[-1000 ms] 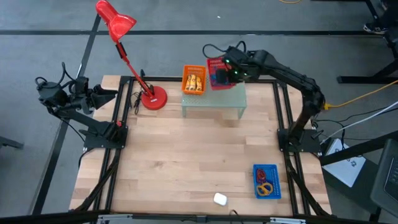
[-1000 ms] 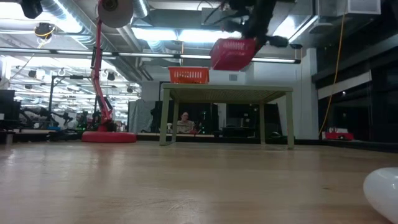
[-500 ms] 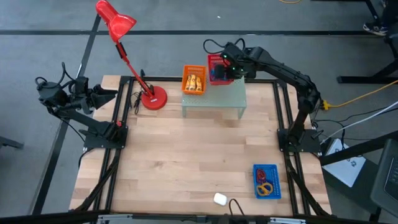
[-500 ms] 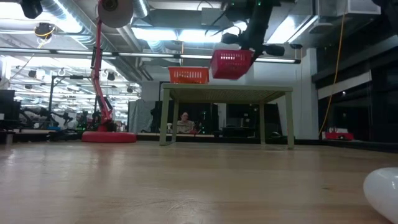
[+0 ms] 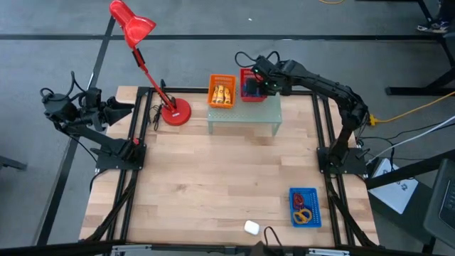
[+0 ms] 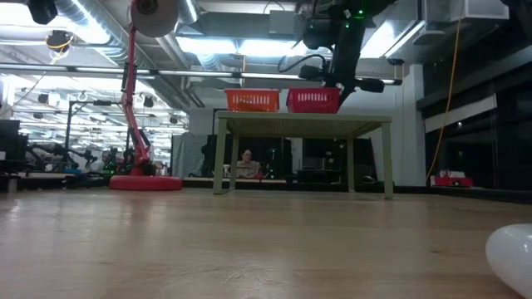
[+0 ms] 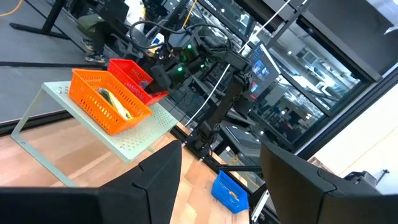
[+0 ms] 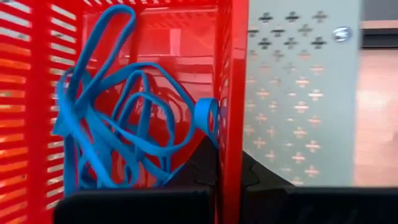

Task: Pick & Place Office Desk Supplies
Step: Put the red bin on the shelf

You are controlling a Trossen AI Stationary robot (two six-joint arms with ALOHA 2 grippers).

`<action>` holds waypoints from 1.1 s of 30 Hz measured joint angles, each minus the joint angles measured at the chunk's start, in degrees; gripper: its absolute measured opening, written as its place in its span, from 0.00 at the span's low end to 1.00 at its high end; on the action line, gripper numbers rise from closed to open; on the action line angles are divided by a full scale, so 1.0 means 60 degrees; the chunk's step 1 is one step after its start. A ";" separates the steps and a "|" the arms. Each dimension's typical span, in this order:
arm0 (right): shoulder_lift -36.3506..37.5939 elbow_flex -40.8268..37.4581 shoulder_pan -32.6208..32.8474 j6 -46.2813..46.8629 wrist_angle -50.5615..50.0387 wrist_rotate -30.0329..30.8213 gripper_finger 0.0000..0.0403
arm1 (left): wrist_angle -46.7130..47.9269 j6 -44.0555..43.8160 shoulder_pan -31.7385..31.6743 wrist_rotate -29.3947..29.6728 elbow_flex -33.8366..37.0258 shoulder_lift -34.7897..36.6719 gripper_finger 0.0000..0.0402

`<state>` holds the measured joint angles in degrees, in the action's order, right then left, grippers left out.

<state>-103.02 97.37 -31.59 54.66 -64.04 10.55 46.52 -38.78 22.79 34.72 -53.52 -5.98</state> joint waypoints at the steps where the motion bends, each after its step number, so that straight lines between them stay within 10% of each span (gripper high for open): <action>1: 0.0000 -0.0047 -0.0020 -0.0051 0.0115 -0.0088 0.00 | 0.0000 0.0000 0.0000 0.0000 0.0000 0.0000 0.54; 33: 0.0000 -0.0416 0.0302 0.0505 0.0793 -0.0510 0.00 | 0.0000 0.0069 0.0000 -0.0031 0.0000 0.0000 0.54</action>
<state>-103.02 94.87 -29.78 57.69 -59.28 7.49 46.52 -38.37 22.79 34.54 -53.52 -5.98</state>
